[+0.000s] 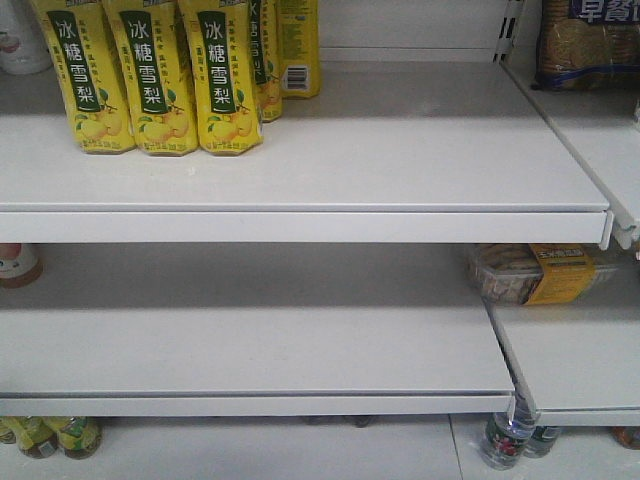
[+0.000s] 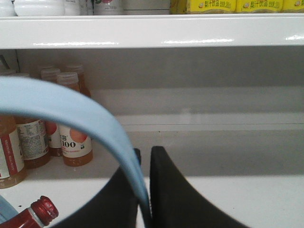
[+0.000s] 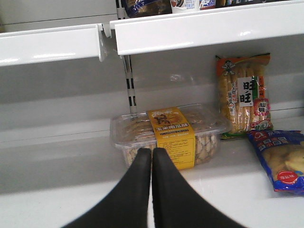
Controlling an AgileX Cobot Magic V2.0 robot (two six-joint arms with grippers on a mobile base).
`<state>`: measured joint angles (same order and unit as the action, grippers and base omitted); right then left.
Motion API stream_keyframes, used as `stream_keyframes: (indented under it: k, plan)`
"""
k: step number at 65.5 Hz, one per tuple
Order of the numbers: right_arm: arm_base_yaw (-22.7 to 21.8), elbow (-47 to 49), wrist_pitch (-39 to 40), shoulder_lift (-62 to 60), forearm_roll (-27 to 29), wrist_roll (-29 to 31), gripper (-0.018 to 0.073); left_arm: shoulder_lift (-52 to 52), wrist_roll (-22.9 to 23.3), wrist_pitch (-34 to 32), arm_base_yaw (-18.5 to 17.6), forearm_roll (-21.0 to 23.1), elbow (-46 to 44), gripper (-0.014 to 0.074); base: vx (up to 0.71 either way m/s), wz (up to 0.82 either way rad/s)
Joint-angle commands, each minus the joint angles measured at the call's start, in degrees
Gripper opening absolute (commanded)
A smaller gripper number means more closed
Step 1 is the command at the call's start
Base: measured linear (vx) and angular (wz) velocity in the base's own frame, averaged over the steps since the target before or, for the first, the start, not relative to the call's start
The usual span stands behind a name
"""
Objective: Place coke in basket with both arms
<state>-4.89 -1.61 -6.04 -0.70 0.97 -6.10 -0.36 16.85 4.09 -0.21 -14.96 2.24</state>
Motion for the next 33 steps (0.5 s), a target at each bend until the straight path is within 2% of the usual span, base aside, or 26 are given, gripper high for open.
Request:
stream_keyframes:
  k: [1, 33]
  plan:
    - [-0.09, -0.90, 4.03, -0.83, -0.12, 0.28, -0.0005, -1.20, -3.38, -8.23, 0.06, -3.22, 0.46, -0.0006, 0.00, 0.00]
    - [-0.09, -0.90, 4.02, -0.83, -0.18, 0.28, -0.0005, -1.20, -3.38, -8.23, 0.06, -3.22, 0.46, -0.0006, 0.00, 0.00]
